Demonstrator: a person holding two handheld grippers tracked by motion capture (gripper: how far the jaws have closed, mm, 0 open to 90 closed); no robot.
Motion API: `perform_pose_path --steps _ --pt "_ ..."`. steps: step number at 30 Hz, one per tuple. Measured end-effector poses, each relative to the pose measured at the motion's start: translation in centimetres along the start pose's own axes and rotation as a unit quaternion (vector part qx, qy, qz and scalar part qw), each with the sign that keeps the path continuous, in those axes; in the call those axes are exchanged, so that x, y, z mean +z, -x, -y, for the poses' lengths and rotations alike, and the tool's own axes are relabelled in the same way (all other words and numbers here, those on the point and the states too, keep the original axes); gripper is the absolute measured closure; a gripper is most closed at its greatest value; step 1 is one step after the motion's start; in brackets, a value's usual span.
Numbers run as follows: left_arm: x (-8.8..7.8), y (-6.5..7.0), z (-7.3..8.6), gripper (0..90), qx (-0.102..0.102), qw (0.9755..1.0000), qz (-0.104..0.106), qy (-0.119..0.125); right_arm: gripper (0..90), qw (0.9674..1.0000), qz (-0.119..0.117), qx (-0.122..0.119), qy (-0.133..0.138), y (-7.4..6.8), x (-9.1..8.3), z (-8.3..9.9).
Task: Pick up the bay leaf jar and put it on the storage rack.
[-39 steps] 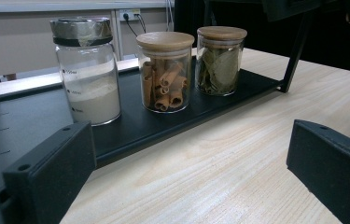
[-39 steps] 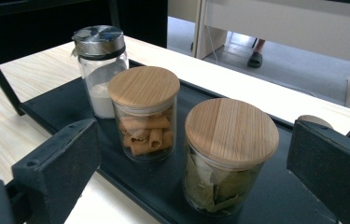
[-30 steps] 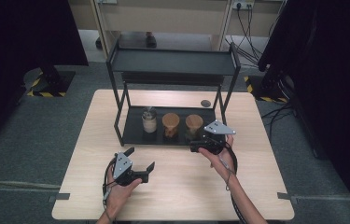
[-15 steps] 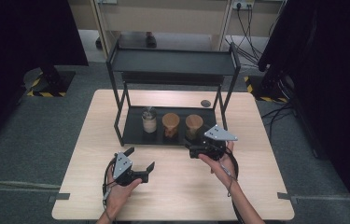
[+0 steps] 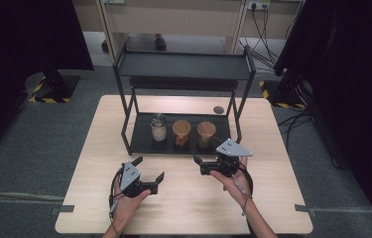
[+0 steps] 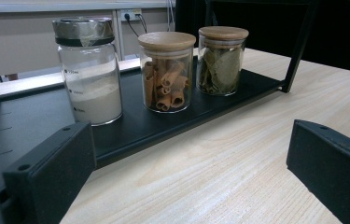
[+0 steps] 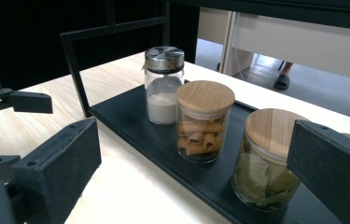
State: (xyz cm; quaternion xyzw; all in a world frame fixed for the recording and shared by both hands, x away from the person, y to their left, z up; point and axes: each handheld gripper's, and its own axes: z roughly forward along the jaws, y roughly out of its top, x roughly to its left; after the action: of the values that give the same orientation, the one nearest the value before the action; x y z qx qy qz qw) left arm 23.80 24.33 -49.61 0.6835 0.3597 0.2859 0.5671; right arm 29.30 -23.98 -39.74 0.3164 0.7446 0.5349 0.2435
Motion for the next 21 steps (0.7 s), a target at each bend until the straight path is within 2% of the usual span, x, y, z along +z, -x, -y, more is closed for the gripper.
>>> perform_pose_path --steps 21 --pt "0.0 0.0 0.0 0.9 0.000 1.0000 -0.001 0.000 3.4 0.9999 -0.016 0.001 0.000 -0.7 -0.9 1.8"
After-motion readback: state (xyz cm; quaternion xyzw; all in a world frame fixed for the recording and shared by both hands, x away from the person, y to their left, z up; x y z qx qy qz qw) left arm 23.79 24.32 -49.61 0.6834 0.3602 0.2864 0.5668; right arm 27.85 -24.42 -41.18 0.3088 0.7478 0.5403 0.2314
